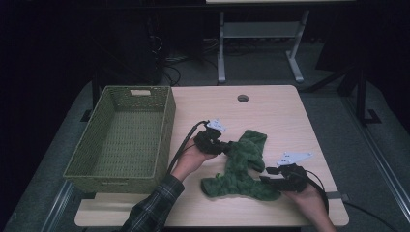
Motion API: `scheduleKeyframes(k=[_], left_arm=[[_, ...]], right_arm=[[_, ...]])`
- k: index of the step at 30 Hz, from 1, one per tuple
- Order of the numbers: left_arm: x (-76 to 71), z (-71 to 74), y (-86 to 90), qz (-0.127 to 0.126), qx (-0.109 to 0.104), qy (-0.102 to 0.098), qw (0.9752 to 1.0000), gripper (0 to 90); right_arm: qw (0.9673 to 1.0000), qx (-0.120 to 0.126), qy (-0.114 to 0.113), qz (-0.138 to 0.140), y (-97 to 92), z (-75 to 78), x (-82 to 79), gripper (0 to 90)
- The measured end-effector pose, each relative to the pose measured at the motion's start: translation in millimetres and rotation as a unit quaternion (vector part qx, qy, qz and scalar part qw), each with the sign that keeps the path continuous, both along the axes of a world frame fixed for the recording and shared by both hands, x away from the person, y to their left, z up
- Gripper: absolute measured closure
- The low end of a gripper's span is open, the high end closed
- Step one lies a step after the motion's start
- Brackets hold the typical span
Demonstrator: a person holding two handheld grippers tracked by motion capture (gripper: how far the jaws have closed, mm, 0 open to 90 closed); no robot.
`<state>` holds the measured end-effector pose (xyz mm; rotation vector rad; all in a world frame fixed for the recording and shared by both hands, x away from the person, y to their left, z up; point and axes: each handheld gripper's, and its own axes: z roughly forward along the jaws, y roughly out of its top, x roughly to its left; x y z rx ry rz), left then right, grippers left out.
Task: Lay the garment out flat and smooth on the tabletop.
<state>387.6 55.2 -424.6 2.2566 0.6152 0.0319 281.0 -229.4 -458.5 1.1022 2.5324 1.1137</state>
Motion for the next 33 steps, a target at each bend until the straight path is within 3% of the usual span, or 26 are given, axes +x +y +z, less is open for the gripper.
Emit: scheduleKeyframes(k=[4,10,15,24,29,33], left_arm=[[-1.6,2.7,4.2,0.003,-0.006,-0.002,1.0,80.9],[-5.6,7.4,7.6,0.0,-0.006,-0.003,1.0,82.0],[-12.2,15.5,14.4,0.005,-0.013,-0.005,0.9999,82.2],[-33.0,26.8,36.0,0.042,-0.011,-0.011,0.999,82.2],[-45.6,18.9,45.6,0.055,0.016,-0.013,0.9983,82.1],[-46.5,5.9,50.2,0.065,0.038,0.002,0.9972,82.2]], right_arm=[[0.9999,-0.014,0.004,-0.007,8.8,-2.8,9.4,56.0],[0.9997,-0.001,-0.021,-0.008,8.3,3.3,14.4,78.9],[0.9992,0.004,-0.04,-0.008,3.4,15.1,22.5,81.5],[0.997,0.014,-0.076,0.009,9.6,53.1,41.3,82.7],[0.9969,-0.013,-0.071,0.032,21.0,62.1,53.4,82.6],[0.9982,-0.022,-0.037,0.041,21.2,51.1,65.4,82.7]])
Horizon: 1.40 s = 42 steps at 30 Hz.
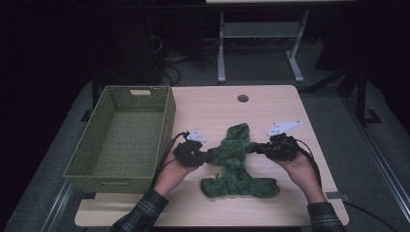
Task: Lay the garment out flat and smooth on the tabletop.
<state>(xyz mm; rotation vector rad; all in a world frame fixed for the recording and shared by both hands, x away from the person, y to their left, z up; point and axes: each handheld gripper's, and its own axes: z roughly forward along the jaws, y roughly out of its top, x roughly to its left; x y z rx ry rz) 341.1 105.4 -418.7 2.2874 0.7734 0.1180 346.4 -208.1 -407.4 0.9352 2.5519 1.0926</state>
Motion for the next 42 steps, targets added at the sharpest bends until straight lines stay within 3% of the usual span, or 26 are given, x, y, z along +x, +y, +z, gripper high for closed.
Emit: scheduleKeyframes(k=[5,8,9,13,16,18,21,24,26,30,34,36,42], left_arm=[[2.5,-13.5,-4.3,0.001,0.021,0.017,0.9996,82.7],[4.5,-21.3,-5.5,0.003,0.037,0.029,0.9989,82.8],[5.3,-23.4,-5.5,0.004,0.041,0.032,0.9986,82.8],[6.5,-28.7,-7.5,0.002,0.048,0.029,0.9984,82.4],[5.1,-28.9,-8.8,-0.002,0.053,0.019,0.9984,76.0],[1.2,-23.7,-10.7,-0.004,0.069,0.004,0.9976,69.2],[-4.0,-9.5,-11.3,-0.006,0.055,-0.016,0.9983,61.0],[-7.4,7.9,-14.1,-0.015,0.04,-0.031,0.9986,58.0],[-6.4,14.6,-15.4,-0.017,0.032,-0.035,0.9987,57.6],[6.5,24.4,-17.6,-0.015,0.019,-0.041,0.9989,57.5],[27.8,26.2,-24.9,-0.021,0.006,-0.03,0.9993,55.2],[43.7,24.5,-32.3,-0.021,0.011,-0.026,0.9994,54.6],[69.2,14.0,-44.2,-0.008,0.012,-0.021,0.9997,53.8]], right_arm=[[0.9989,-0.022,0.042,0.003,-4.8,-18.0,8.1,82.7],[0.9976,-0.017,0.067,0.001,-9.4,-28.8,10.7,82.7],[0.9976,-0.02,0.066,0.005,-10.1,-30.8,11.7,82.7],[0.9963,-0.024,0.083,0.007,-8.1,-42.1,13.2,82.6],[0.9953,-0.031,0.091,0.009,-4.3,-45.3,13.1,79.5],[0.9953,-0.028,0.093,0.009,-4.6,-44.0,12.5,72.8],[0.9962,-0.024,0.084,0.005,-8.9,-36.0,8.8,66.2],[0.9974,0.005,0.071,-0.002,-17.1,-22.4,2.4,64.3],[0.9979,0.006,0.064,-0.006,-20.5,-14.9,1.6,62.6],[0.9986,0.025,0.042,-0.02,-24.4,-0.8,5.7,62.2],[0.9988,0.017,0.032,-0.032,-17.9,1.4,18.1,61.0],[0.9983,0.019,0.038,-0.039,-13.1,0.6,28.2,60.5],[0.9966,0.023,0.049,-0.062,-2.7,-5.3,54.6,60.0]])
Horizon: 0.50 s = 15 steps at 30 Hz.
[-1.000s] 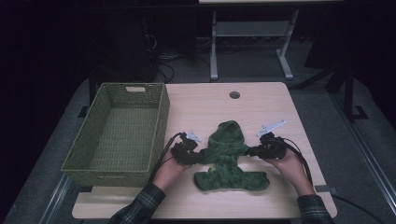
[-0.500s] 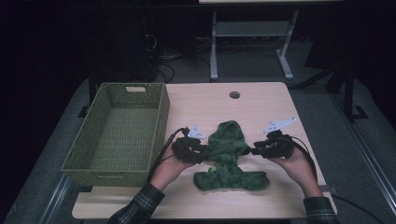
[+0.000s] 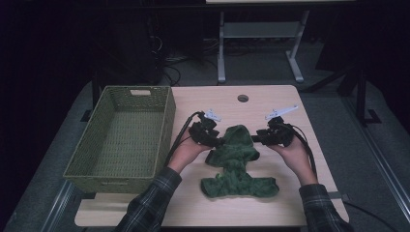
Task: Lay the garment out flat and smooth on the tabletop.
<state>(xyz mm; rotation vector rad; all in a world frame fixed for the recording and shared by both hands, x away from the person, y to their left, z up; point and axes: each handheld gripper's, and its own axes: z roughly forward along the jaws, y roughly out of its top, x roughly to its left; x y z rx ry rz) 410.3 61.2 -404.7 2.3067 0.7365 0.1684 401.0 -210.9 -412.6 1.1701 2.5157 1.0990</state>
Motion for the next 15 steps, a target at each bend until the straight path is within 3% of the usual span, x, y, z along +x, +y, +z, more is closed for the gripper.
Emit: scheduleKeyframes(k=[3,9,15], left_arm=[[8.2,-8.5,-2.7,0.006,0.014,-0.005,0.9999,53.1],[18.9,-24.4,-3.4,0.013,0.008,0.018,0.9997,52.8],[22.3,-35.7,-1.2,0.01,0.03,0.023,0.9992,54.9]], right_arm=[[0.9999,0.002,0.008,-0.006,3.4,-5.6,7.1,60.1],[0.9996,-0.002,0.027,-0.012,8.3,-21.6,15.3,60.2],[0.9991,-0.012,0.04,-0.009,14.0,-33.1,17.3,61.7]])
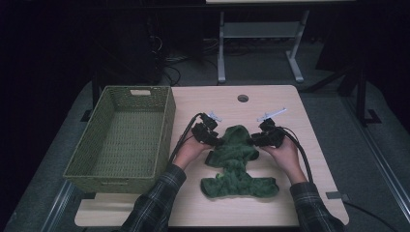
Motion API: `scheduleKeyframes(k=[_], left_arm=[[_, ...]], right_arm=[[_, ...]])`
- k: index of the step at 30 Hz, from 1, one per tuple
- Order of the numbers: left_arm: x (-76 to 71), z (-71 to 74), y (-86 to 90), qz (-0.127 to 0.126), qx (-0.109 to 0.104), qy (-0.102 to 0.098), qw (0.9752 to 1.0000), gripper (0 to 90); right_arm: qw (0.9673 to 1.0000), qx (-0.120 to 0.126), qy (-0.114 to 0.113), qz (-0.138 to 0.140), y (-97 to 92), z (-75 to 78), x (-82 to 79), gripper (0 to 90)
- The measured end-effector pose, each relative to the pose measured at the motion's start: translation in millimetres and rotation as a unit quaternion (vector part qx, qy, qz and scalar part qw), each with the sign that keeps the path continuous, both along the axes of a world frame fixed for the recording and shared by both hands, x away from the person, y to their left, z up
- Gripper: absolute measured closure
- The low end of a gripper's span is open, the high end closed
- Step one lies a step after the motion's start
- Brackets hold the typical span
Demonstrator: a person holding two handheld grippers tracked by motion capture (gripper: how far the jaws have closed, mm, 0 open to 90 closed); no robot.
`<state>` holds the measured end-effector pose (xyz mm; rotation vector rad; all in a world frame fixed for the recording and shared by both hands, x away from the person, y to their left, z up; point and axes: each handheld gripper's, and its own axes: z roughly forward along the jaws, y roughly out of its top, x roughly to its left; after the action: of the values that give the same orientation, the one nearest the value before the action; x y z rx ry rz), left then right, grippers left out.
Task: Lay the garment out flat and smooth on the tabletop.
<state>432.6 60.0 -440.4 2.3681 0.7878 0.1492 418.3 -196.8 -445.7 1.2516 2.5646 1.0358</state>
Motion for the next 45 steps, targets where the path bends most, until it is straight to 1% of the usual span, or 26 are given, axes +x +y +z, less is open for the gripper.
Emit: scheduleKeyframes(k=[2,5,6,10,13,14,16,17,18,20,23,26,30,31,32,33,35,37,38,39,40,41,42,43,44,45], left_arm=[[-0.2,-3.4,1.9,0.003,0.005,0.004,1.0,57.2],[-0.3,-7.1,4.4,0.007,0.007,0.012,0.9999,59.1],[-0.5,-7.9,4.4,0.006,0.008,0.013,0.9999,59.6],[-2.3,-10.6,2.3,0.0,0.016,0.009,0.9998,61.0],[-3.0,-12.9,1.9,0.003,0.022,0.008,0.9997,63.6],[-3.2,-13.0,2.1,0.004,0.024,0.009,0.9997,65.8],[-4.5,-12.3,2.0,0.004,0.027,0.008,0.9996,75.8],[-5.2,-11.5,1.8,0.003,0.028,0.012,0.9995,80.2],[-5.7,-10.9,1.5,0.001,0.028,0.011,0.9996,83.9],[-7.0,-8.8,1.3,0.002,0.028,0.01,0.9996,86.2],[-9.3,-2.4,2.1,0.004,0.018,-0.001,0.9998,86.4],[-12.2,7.9,1.7,0.009,0.0,-0.019,0.9998,86.4],[-13.2,18.5,-1.3,0.012,-0.013,-0.047,0.9988,86.2],[-13.0,19.1,-1.9,0.015,-0.016,-0.053,0.9984,86.3],[-12.2,19.3,-2.3,0.017,-0.016,-0.059,0.998,86.3],[-11.0,17.9,-2.6,0.02,-0.02,-0.063,0.9976,86.3],[-9.2,14.8,-3.5,0.027,-0.021,-0.064,0.9974,86.4],[-6.8,9.8,-4.7,0.031,-0.025,-0.059,0.9974,86.5],[-5.6,7.2,-5.3,0.033,-0.022,-0.061,0.9974,86.6],[-2.6,0.9,-6.3,0.035,-0.013,-0.058,0.9976,86.8],[-0.9,-2.3,-6.3,0.037,-0.015,-0.055,0.9977,87.3],[-0.9,-2.3,-6.3,0.037,-0.015,-0.055,0.9977,87.5],[1.2,-7.0,-6.6,0.04,-0.013,-0.055,0.9976,87.7],[2.1,-8.3,-6.0,0.039,-0.013,-0.054,0.9977,87.7],[2.0,-10.2,-6.6,0.044,-0.019,-0.058,0.9972,87.8],[2.9,-11.3,-6.3,0.04,-0.009,-0.065,0.997,87.9]], right_arm=[[1.0,-0.005,-0.001,-0.002,1.6,-3.1,-0.9,63.3],[0.9999,-0.004,-0.009,-0.003,0.5,-7.3,-3.4,66.3],[1.0,-0.003,-0.007,-0.005,0.1,-8.5,-3.9,66.4],[1.0,0.002,0.0,-0.008,-2.6,-13.7,-4.9,68.8],[1.0,-0.003,-0.003,-0.003,-1.6,-14.1,-5.2,73.3],[1.0,-0.003,-0.004,-0.002,-0.6,-14.1,-5.3,75.8],[0.9999,-0.009,-0.005,0.001,1.1,-14.0,-6.0,81.5],[0.9999,-0.013,-0.007,0.003,1.7,-14.0,-6.5,84.3],[0.9998,-0.015,-0.008,0.004,2.0,-13.9,-6.9,85.2],[0.9998,-0.016,-0.012,0.004,2.2,-12.3,-7.9,86.4],[0.9996,-0.015,-0.023,0.002,0.0,-6.4,-10.2,87.0],[0.9989,-0.014,-0.044,-0.003,-4.9,6.2,-12.7,87.3],[0.9971,-0.014,-0.073,-0.014,-16.3,20.2,-13.2,87.5],[0.9969,-0.01,-0.076,-0.019,-20.5,21.6,-12.9,87.5],[0.9974,-0.01,-0.068,-0.023,-25.0,22.7,-11.3,87.5],[0.9972,-0.012,-0.069,-0.026,-29.5,22.4,-9.9,87.5],[0.9973,-0.003,-0.065,-0.032,-38.1,21.3,-8.1,87.6],[0.9974,0.001,-0.062,-0.035,-42.3,19.0,-7.6,87.9],[0.9976,0.0,-0.06,-0.036,-43.6,17.1,-7.9,88.1],[0.9978,-0.003,-0.057,-0.035,-44.2,14.5,-8.2,88.4],[0.9985,-0.011,-0.042,-0.032,-44.4,7.3,-7.2,89.0],[0.9985,-0.011,-0.042,-0.032,-44.4,7.3,-7.2,89.0],[0.9986,-0.018,-0.037,-0.032,-44.1,0.9,-6.0,89.3],[0.9987,-0.018,-0.034,-0.034,-43.9,-1.8,-5.9,89.4],[0.9988,-0.021,-0.03,-0.034,-43.9,-4.6,-5.2,89.4],[0.9988,-0.022,-0.027,-0.034,-43.8,-7.7,-4.6,89.5]])
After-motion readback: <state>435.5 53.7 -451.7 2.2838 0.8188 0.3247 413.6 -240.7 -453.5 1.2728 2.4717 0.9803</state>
